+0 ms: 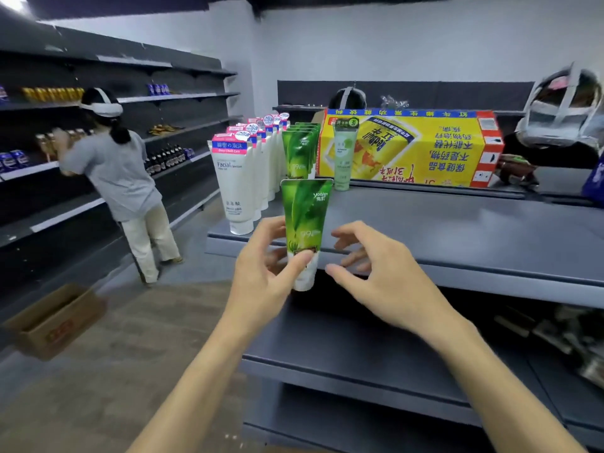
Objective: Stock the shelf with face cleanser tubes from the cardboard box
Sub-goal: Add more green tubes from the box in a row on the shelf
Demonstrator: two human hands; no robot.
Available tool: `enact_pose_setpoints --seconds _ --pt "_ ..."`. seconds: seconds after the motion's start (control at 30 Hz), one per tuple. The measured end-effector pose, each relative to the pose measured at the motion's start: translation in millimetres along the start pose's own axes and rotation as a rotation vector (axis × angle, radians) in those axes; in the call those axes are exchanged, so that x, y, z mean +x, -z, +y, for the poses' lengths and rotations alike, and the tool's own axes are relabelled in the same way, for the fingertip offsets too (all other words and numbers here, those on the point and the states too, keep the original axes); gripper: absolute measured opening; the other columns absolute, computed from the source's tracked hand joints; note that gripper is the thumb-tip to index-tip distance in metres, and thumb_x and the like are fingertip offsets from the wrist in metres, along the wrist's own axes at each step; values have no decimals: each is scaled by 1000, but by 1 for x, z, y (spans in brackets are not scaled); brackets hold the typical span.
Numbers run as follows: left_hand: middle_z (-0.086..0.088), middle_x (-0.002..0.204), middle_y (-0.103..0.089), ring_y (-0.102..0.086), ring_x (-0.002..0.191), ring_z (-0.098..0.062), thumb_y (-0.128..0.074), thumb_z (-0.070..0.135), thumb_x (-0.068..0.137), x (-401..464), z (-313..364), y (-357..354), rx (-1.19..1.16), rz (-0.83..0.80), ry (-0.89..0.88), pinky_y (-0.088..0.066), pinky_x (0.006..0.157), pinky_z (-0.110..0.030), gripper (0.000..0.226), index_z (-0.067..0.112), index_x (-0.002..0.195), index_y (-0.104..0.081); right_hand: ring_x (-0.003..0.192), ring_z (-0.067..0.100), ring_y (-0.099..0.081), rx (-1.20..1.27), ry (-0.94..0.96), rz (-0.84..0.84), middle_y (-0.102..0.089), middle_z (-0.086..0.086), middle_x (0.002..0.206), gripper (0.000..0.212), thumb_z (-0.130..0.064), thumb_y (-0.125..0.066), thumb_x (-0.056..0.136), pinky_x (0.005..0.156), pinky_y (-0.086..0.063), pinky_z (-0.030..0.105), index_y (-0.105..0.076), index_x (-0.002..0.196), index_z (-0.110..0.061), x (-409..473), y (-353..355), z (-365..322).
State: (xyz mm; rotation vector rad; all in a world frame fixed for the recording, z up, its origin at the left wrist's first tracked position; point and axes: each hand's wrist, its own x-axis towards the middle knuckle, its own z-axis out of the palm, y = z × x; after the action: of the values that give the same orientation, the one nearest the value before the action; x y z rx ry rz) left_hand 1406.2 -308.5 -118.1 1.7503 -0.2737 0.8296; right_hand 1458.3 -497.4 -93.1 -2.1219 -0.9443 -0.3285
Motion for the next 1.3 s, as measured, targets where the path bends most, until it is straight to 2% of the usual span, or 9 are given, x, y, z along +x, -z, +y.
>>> enact_pose_setpoints --seconds 0.1,0.2,0.3,0.4,0.6,0.8,0.97,1.17,1.3 --pt "10 114 -67 -63 114 -14 -73 15 87 22 7 0 -10 4 -35 -57 83 -25 38 28 119 -57 89 0 -65 55 4 53 -64 -16 105 38 -40 -71 84 77 -56 21 -54 118 -35 21 13 -11" --pt "7 115 -68 -64 113 -18 -72 15 87 34 10 -2 -23 -24 -52 -57 84 -27 37 27 118 -57 92 -3 -67 246 -38 134 -70 -15 101 34 -39 -76 82 79 -55 15 -60 112 -34 40 17 -19" --pt "10 114 -67 -65 113 -18 -71 12 88 40 8 -5 -14 -54 -39 -55 86 -25 38 32 117 -57 94 3 -70 386 -64 161 -75 -10 100 29 -27 -80 82 89 -57 28 -67 108 -24 58 17 -23" --pt "13 114 -67 -64 112 -14 -70 11 88 44 4 -4 4 -74 -9 -54 90 -28 42 32 121 -56 96 14 -72 419 -71 159 -77 -4 101 29 -20 -81 81 90 -58 41 -71 107 -16 71 13 -21" --pt "3 132 -59 -56 124 -5 -79 18 82 49 1 8 52 -57 162 -47 105 -31 70 25 142 -44 93 12 -72 347 -112 188 -76 -7 97 25 -23 -82 79 88 -58 42 -73 102 -19 96 -3 -8" --pt "14 118 -64 -59 110 8 -75 15 83 46 -2 16 135 -57 152 -55 95 -31 48 28 125 -55 88 12 -70 319 -176 198 -75 -4 93 25 -21 -82 79 84 -60 42 -73 102 -13 132 -17 -1" --pt "14 105 -67 -61 106 4 -73 15 84 48 -9 16 140 -60 149 -56 89 -28 42 34 118 -57 98 19 -68 320 -217 191 -73 3 102 33 -22 -82 79 89 -58 43 -71 108 -11 166 -34 2" --pt "14 104 -65 -60 106 1 -71 18 85 47 -19 23 172 -84 137 -53 78 -16 42 37 119 -55 99 21 -68 295 -272 202 -72 2 103 33 -25 -82 79 87 -58 46 -70 108 -13 195 -47 12" --pt "12 103 -65 -62 100 -1 -70 18 87 44 -21 30 170 -112 152 -52 78 -14 43 40 120 -55 98 22 -69 290 -288 213 -72 2 102 30 -23 -82 79 87 -58 46 -71 106 -14 204 -47 22"
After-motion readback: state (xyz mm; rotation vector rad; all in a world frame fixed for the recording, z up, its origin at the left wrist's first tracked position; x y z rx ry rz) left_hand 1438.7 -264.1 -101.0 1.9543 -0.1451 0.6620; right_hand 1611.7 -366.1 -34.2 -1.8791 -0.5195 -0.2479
